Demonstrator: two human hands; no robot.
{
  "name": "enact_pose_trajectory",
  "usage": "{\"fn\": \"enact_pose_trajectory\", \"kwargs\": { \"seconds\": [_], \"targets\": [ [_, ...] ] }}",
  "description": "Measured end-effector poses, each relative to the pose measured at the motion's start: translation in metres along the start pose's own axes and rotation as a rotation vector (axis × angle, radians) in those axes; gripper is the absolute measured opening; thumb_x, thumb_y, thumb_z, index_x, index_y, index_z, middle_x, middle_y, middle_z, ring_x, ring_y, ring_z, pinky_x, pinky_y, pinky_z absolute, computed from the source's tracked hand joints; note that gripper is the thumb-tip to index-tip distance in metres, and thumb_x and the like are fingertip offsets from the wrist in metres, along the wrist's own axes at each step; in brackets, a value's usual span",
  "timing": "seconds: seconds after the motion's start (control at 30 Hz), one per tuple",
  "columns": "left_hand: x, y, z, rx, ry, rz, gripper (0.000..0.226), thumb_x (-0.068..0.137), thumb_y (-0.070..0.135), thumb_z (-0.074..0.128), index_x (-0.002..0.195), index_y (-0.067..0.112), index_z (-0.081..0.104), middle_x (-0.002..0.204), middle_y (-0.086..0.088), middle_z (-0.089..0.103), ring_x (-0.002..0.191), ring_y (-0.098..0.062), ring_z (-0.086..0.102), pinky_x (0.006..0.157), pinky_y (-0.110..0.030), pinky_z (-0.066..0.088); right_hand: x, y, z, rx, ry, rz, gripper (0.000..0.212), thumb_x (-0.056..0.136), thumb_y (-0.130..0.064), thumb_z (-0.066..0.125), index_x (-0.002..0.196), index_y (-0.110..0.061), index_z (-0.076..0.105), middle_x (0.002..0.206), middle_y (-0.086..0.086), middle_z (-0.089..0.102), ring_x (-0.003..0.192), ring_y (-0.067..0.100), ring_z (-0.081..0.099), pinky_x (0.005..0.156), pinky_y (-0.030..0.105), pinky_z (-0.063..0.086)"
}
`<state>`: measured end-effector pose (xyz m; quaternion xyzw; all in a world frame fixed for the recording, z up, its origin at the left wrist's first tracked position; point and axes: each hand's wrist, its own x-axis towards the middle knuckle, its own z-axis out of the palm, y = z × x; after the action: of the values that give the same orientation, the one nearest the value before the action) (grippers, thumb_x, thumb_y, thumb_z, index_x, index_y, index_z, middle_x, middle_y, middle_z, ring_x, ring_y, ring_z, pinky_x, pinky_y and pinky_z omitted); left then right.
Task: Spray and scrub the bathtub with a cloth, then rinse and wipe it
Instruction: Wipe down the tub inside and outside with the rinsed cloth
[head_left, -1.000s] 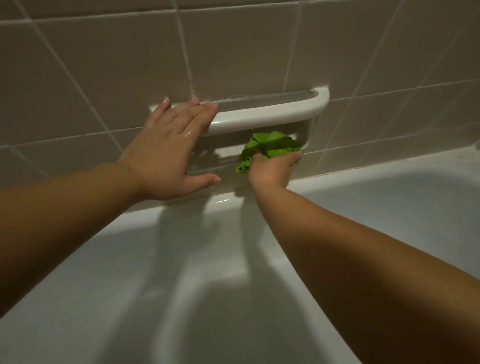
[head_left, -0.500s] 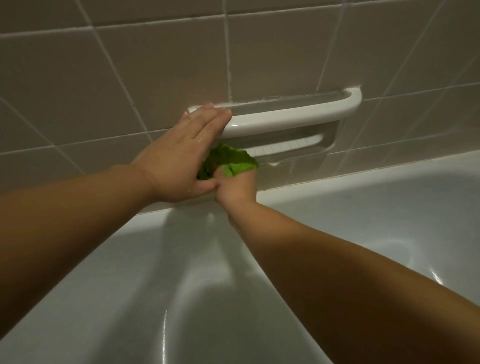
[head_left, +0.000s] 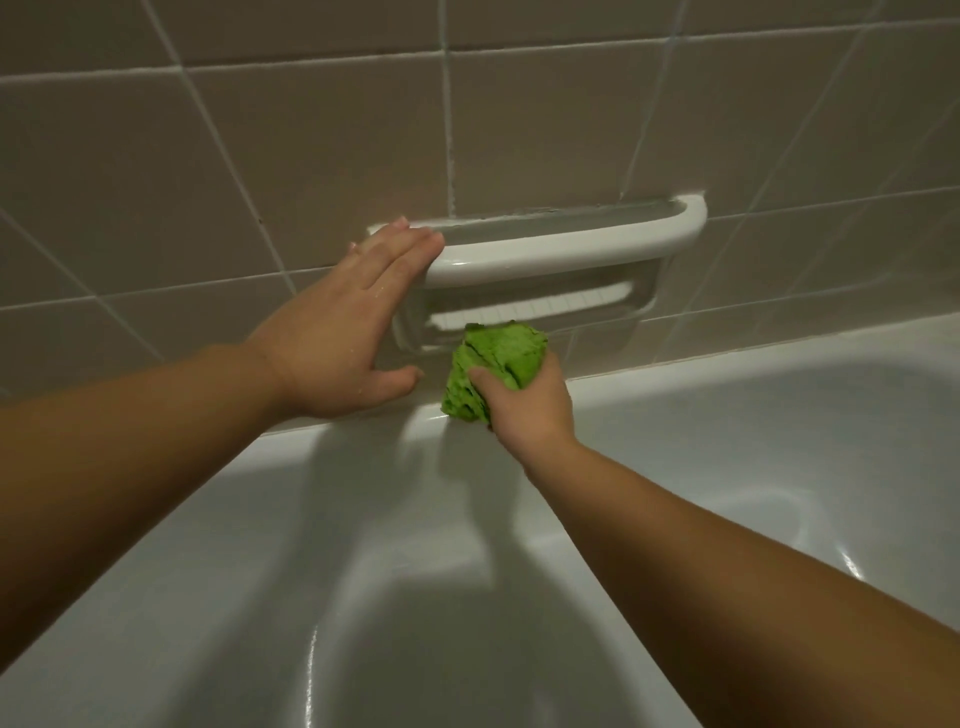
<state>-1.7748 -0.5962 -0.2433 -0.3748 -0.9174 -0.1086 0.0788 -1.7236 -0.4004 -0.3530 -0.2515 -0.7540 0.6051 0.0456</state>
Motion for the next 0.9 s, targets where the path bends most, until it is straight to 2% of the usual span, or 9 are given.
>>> {"fn": "enact_pose_trajectory", "kwargs": {
  "seconds": [0.07,0.1,0.23,0.3,0.43,0.53,0.6,0.77,0.9],
  "targets": [
    [0.0,0.006,0.004,-0.013,0.029,-0.033,0.114,0.08,0.04,0.083,0.165,0.018,0.01,0.172,-0.004,0.012,0.16,-0.018,0.0,0.129,-0.044,0.014,-0.008,0.004,-0.03,-0.05,0.039,-0.069,0.071,0.083,-0.039,0.083,0.143,-0.032,0.046,0.114,-0.013,0.065,0.101,0.011,0.062,0.088,0.026,0.047],
    [0.0,0.009,0.006,-0.018,0.044,-0.048,0.114,0.081,0.041,0.083,0.165,0.019,0.01,0.171,-0.004,0.012,0.16,-0.017,0.0,0.129,-0.04,0.012,-0.01,0.004,-0.043,-0.063,0.062,-0.092,0.075,0.085,-0.035,0.082,0.148,-0.031,0.042,0.116,-0.012,0.064,0.102,0.011,0.06,0.087,0.024,0.044],
    [0.0,0.017,0.008,-0.022,0.068,-0.086,0.114,0.082,0.047,0.083,0.165,0.02,0.01,0.172,-0.001,0.011,0.16,-0.014,-0.001,0.127,-0.035,0.009,-0.002,-0.01,-0.089,-0.033,0.204,-0.133,0.093,0.087,-0.032,0.082,0.16,-0.03,0.024,0.134,-0.004,0.06,0.114,0.015,0.059,0.093,0.026,0.044],
    [0.0,0.018,0.008,-0.023,0.059,-0.098,0.113,0.083,0.057,0.078,0.165,0.021,0.009,0.172,0.0,0.01,0.159,-0.012,-0.003,0.128,-0.034,0.009,0.008,-0.025,-0.114,-0.002,0.295,-0.164,0.092,0.087,-0.033,0.082,0.159,-0.03,0.024,0.131,-0.005,0.06,0.111,0.014,0.058,0.092,0.023,0.042],
    [0.0,0.026,0.006,-0.043,0.045,-0.143,0.115,0.076,0.076,0.057,0.165,0.022,0.008,0.173,0.005,0.006,0.158,-0.006,-0.008,0.126,-0.022,-0.001,0.034,-0.06,-0.152,0.091,0.442,-0.22,0.085,0.086,-0.029,0.078,0.156,-0.034,0.032,0.119,-0.016,0.059,0.104,0.006,0.058,0.088,0.019,0.041],
    [-0.001,0.03,0.006,-0.062,0.036,-0.175,0.116,0.076,0.074,0.06,0.166,0.023,0.007,0.173,0.006,0.003,0.157,-0.005,-0.01,0.126,-0.033,0.007,0.049,-0.078,-0.157,0.117,0.431,-0.251,0.081,0.085,-0.027,0.069,0.157,-0.037,0.034,0.133,-0.013,0.063,0.116,0.011,0.061,0.104,0.03,0.048],
    [0.0,0.031,0.006,-0.069,0.028,-0.184,0.116,0.076,0.072,0.061,0.166,0.022,0.007,0.173,0.007,0.002,0.157,-0.005,-0.011,0.126,-0.035,0.008,0.054,-0.086,-0.15,0.103,0.398,-0.27,0.082,0.086,-0.028,0.064,0.161,-0.036,0.03,0.146,-0.007,0.056,0.129,0.017,0.056,0.112,0.036,0.044],
    [0.001,0.035,0.007,-0.077,0.031,-0.211,0.114,0.08,0.073,0.064,0.165,0.022,0.007,0.173,0.005,0.003,0.158,-0.008,-0.009,0.127,-0.038,0.009,0.04,-0.084,-0.135,-0.28,0.269,-0.38,0.082,0.095,-0.051,0.063,0.162,-0.044,0.017,0.162,0.004,0.025,0.145,0.032,0.029,0.114,0.044,0.035],
    [0.0,0.037,0.004,-0.074,0.015,-0.222,0.114,0.078,0.072,0.06,0.166,0.023,0.007,0.173,0.007,0.002,0.158,-0.006,-0.009,0.126,-0.035,0.007,0.063,-0.099,-0.158,-0.353,0.273,-0.317,0.082,0.096,-0.062,0.057,0.164,-0.036,0.019,0.158,0.007,0.037,0.143,0.036,0.036,0.118,0.045,0.033]
  ]
}}
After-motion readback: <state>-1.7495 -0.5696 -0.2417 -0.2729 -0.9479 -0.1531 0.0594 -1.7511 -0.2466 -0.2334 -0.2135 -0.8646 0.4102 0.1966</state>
